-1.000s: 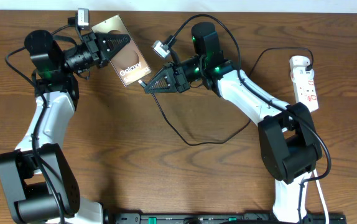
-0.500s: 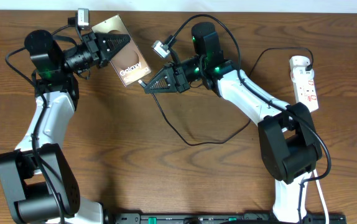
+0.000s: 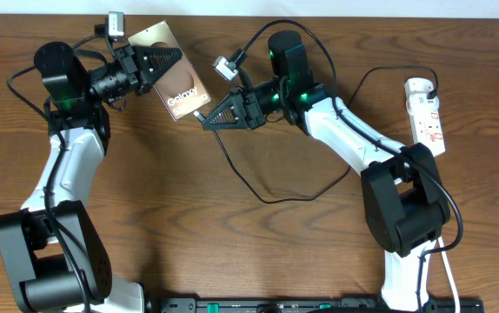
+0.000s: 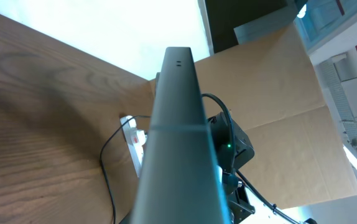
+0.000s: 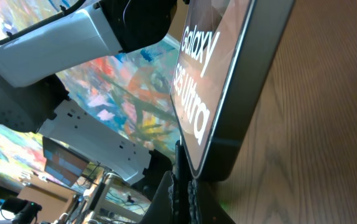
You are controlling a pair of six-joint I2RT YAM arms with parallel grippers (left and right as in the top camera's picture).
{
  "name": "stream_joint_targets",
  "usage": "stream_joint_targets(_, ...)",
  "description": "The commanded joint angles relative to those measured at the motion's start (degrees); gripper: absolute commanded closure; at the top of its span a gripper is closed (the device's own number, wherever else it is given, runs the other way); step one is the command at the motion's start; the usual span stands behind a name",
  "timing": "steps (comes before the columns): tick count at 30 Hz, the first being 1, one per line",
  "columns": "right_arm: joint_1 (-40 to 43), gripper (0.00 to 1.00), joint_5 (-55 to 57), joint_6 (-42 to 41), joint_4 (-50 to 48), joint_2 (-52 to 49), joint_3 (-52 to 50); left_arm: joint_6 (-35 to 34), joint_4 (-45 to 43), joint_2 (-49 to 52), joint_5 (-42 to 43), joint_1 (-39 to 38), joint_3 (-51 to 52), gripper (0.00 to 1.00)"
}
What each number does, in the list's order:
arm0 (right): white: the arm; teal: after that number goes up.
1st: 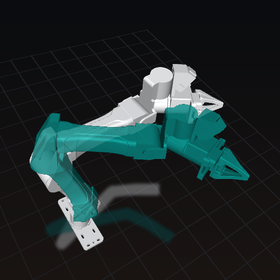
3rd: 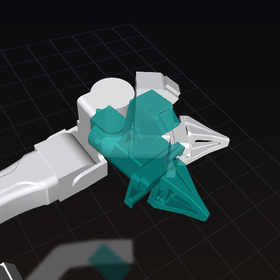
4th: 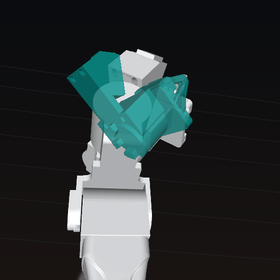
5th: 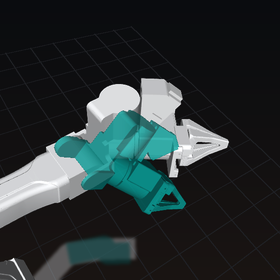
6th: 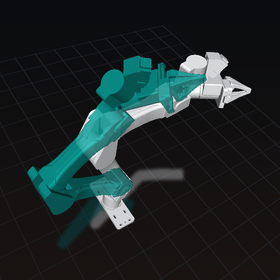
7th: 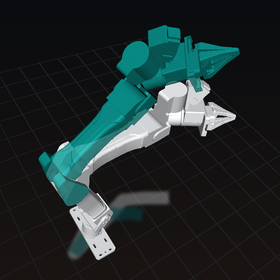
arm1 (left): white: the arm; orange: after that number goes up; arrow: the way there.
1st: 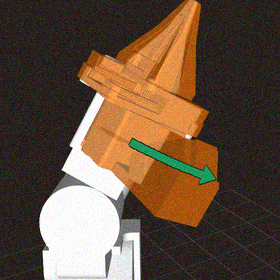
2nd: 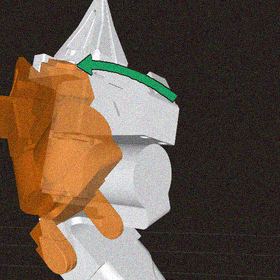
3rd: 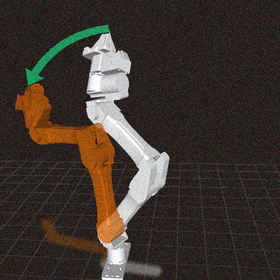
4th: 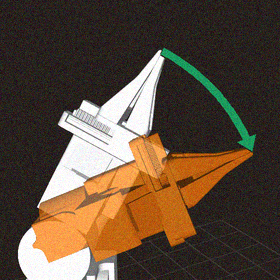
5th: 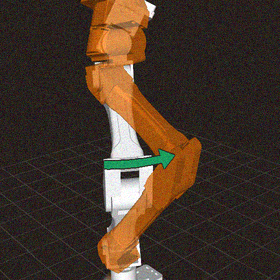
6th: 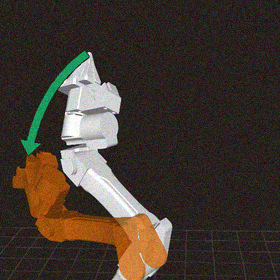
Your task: Plug charger to phone and switch on socket
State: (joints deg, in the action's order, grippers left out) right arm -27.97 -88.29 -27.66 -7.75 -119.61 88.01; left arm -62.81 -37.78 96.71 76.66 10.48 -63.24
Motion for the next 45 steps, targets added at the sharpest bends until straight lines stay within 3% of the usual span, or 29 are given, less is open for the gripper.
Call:
stream_joint_targets(1,0.28,0.99,-0.35,-0.20,-0.20,0.07,0.26,-0.04,-0.70,-1.22,2.01,0.04,-0.72,0.93)
stream_joint_targets(27,0.13,0.99,2.86,-6.45,-5.79,0.07,0.26,0.63,-0.74,-1.22,1.88,0.04,-0.72,0.93)
stream_joint_targets(45,-0.90,0.99,5.25,-8.57,-6.38,0.07,0.26,1.68,-1.64,-1.22,-3.87,-3.45,-0.72,0.93)
